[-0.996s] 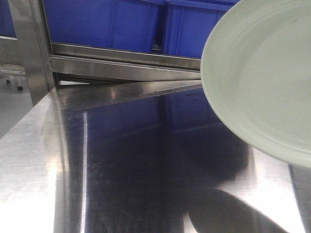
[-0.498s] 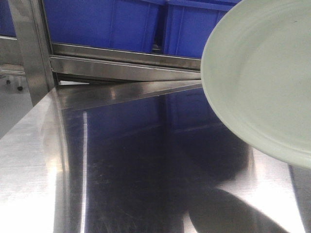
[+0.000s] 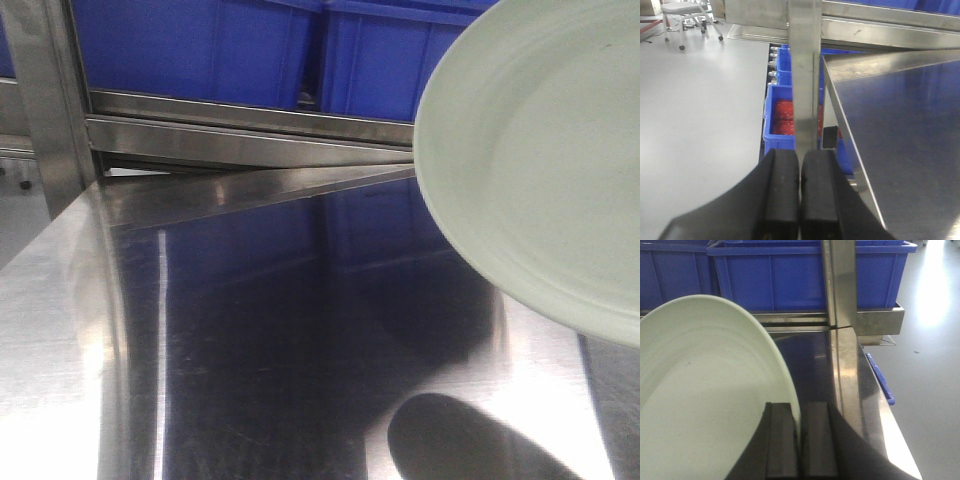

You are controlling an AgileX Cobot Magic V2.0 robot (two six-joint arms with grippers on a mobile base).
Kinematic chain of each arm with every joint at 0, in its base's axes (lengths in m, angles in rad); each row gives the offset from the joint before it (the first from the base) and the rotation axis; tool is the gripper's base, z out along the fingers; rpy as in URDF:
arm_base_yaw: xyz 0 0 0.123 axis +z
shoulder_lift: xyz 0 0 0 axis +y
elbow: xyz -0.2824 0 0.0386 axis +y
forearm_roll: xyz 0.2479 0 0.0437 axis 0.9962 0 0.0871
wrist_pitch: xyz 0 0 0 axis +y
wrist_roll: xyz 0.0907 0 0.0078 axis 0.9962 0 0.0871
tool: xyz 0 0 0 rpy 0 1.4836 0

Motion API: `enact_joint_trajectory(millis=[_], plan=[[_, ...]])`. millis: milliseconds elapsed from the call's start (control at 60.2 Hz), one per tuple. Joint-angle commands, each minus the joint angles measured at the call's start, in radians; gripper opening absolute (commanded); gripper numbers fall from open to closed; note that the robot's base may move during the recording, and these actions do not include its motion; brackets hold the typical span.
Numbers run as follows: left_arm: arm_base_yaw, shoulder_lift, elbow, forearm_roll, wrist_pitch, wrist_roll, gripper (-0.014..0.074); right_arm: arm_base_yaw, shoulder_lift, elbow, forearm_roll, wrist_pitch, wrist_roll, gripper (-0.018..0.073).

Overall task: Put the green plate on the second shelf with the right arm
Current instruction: 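Hold the plate raised in the right gripper while backing away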

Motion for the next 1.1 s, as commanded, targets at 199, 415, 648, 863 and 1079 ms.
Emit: enact_joint_trajectory(millis=[199, 415, 648, 863, 1079], plan=[[-0.003, -0.021, 0.04, -0.002, -0.08, 0.0, 0.0125, -0.006, 0.002, -0.034, -0.001, -0.115, -0.001, 0.0055], [-0.003, -0.021, 0.04, -0.002, -0.08, 0.0, 0.0125, -0.006, 0.002, -0.034, -0.001, -0.115, -0.001, 0.0055], [-0.003, -0.021, 0.04, -0.002, -0.08, 0.0, 0.0124, -0.006, 0.002, -0.034, -0.001, -0.115, -0.001, 0.0055], [-0.003, -0.021, 0.04, -0.002, -0.08, 0.0, 0.0124, -0.006, 0.002, -0.034, -0.001, -0.115, -0.001, 0.0055], [-0.003, -0.021, 0.04, -0.002, -0.08, 0.0, 0.0124, -0.006, 0.002, -0.034, -0.001, -0.115, -0.001, 0.0055]])
